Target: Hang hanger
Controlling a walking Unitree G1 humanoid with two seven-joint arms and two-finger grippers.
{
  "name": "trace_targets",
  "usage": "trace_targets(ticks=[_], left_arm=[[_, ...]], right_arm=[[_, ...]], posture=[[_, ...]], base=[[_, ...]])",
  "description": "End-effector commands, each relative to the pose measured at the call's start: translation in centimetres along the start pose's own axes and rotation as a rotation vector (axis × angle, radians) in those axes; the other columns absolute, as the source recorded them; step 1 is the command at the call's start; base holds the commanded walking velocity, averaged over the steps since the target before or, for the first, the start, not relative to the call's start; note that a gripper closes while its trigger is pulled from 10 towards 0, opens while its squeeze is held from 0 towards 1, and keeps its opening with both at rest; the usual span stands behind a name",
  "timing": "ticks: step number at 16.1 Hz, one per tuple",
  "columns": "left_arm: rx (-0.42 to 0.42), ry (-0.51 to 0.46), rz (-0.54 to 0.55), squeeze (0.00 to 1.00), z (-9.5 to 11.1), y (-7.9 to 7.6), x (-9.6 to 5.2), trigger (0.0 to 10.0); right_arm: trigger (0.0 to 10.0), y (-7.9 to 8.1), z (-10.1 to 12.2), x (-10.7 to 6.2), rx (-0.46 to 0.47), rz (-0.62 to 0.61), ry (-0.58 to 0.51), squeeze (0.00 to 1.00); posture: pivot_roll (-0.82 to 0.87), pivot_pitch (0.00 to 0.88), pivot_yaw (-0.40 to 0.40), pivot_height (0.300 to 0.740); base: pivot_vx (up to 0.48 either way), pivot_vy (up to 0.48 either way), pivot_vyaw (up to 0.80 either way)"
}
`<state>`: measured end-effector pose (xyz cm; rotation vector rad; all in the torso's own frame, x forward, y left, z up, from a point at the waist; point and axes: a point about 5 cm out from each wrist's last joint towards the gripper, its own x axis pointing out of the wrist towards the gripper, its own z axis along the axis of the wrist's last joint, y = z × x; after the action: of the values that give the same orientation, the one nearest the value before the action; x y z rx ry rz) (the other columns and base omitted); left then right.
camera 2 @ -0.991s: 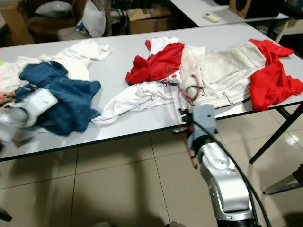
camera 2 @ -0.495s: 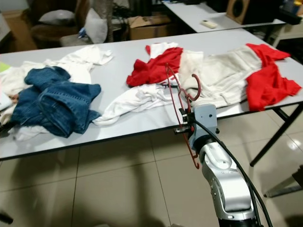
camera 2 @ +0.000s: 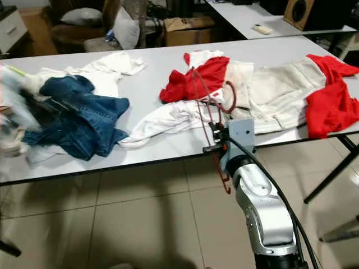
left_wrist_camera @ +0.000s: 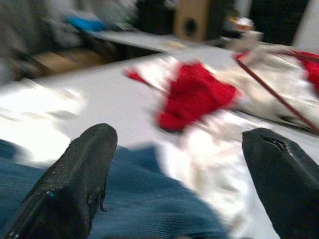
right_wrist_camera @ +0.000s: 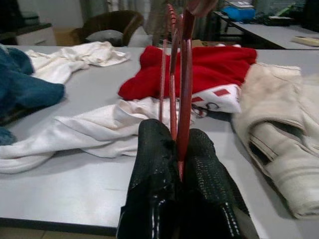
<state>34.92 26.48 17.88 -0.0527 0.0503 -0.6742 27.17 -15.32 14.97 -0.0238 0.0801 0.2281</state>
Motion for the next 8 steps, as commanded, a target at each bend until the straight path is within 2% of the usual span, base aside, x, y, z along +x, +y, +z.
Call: trace_targets(ticks=[1, 2, 3, 4, 5, 6, 7, 8], left_arm=[[0.022, -0.009, -0.046, 1.00, 0.4, -1.0, 1.1, 10.0], [-0.036, -0.002, -0.117, 1.00, -1.4, -3.2, 3.4, 10.0], [-0.071, 0.022, -0.155, 1.00, -2.8, -4.6, 4.8, 10.0], [-0.070, 0.054, -0.161, 1.00, -3.6, -5.2, 5.3, 10.0], [-0.048, 0.133, -0.109, 1.00, -5.0, -5.6, 5.8, 10.0], [0.023, 0.249, 0.020, 0.94, -6.5, -5.0, 5.7, 10.0], [0.077, 0.333, 0.185, 0.83, -7.4, -3.9, 5.2, 10.0], [0.112, 0.354, 0.282, 0.79, -7.5, -3.1, 4.8, 10.0]], right_arm=[[10.0, 0.0, 0.3, 0.0, 0.008, 0.008, -0.009, 0.00], [10.0, 0.1, 0.4, -0.1, 0.009, 0.014, -0.012, 0.00], [10.0, 0.1, 0.4, -0.3, 0.008, 0.018, -0.012, 0.00], [10.0, 0.1, 0.4, -0.4, 0.005, 0.020, -0.011, 0.00], [10.0, 0.0, 0.4, -0.5, 0.002, 0.019, -0.011, 0.00], [10.0, -0.1, 0.5, -0.7, -0.001, 0.012, -0.012, 0.00], [10.0, -0.4, 0.6, -0.9, -0.005, 0.002, -0.012, 0.00], [10.0, -0.5, 0.6, -1.1, -0.008, -0.004, -0.010, 0.00]], posture=[[-0.05, 0.000, 0.048, 0.740], [-0.06, 0.000, 0.053, 0.740], [-0.06, 0.000, 0.053, 0.740], [-0.07, 0.000, 0.061, 0.740], [-0.07, 0.000, 0.061, 0.740], [-0.09, 0.000, 0.075, 0.740], [-0.11, 0.000, 0.082, 0.740], [-0.12, 0.000, 0.082, 0.740]], base=[[0.000, 0.000, 0.00], [0.000, 0.000, 0.00], [0.000, 0.000, 0.00], [0.000, 0.000, 0.00], [0.000, 0.000, 0.00], [0.000, 0.000, 0.00], [0.000, 0.000, 0.00], [0.000, 0.000, 0.00]])
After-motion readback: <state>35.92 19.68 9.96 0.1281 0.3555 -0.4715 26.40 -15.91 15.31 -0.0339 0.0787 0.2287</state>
